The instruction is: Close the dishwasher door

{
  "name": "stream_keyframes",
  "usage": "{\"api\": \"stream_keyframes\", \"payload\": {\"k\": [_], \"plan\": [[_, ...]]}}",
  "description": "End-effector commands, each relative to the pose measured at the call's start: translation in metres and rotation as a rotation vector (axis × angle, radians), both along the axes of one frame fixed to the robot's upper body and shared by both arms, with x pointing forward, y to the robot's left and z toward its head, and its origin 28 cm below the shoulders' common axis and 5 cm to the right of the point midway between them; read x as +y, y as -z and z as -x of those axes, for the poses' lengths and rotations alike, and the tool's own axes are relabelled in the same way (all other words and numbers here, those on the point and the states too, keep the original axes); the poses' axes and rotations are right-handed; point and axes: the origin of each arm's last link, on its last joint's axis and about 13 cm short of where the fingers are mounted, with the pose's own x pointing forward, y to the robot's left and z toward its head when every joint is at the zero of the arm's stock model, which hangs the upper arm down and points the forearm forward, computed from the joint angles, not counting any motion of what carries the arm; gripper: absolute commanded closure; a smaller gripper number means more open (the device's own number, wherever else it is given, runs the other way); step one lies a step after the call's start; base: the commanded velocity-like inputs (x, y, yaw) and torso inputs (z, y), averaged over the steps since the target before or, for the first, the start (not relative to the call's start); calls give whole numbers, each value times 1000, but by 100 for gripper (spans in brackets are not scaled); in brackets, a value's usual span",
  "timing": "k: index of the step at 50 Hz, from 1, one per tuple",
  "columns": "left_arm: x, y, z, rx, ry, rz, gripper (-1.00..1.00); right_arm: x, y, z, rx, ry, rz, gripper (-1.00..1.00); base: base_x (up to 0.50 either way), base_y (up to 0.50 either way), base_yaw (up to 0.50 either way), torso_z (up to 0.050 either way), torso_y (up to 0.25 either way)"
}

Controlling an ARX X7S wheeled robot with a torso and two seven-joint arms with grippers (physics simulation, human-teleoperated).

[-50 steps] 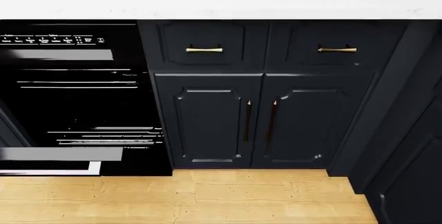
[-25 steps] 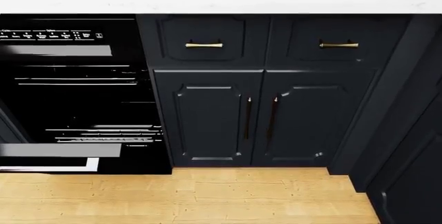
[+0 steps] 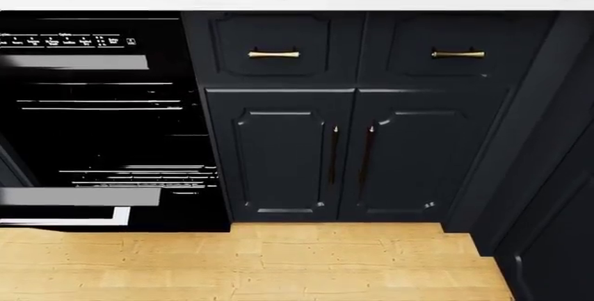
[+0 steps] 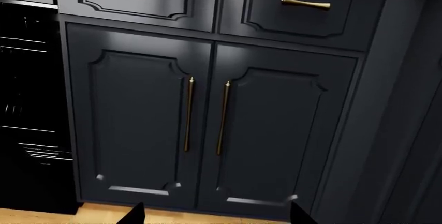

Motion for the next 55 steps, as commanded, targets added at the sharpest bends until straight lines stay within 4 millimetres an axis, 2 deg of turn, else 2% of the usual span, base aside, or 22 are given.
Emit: {"api": "stream_keyframes", "payload": {"k": [1, 55], "plan": [[1, 0, 1, 0, -1, 0, -100, 0, 0, 1, 1, 0, 0, -100, 0, 0, 0, -20, 0], [0, 0, 0, 0, -3, 1, -100, 0, 0, -1, 0, -1, 2, -100, 0, 0, 0, -20, 0]]}}
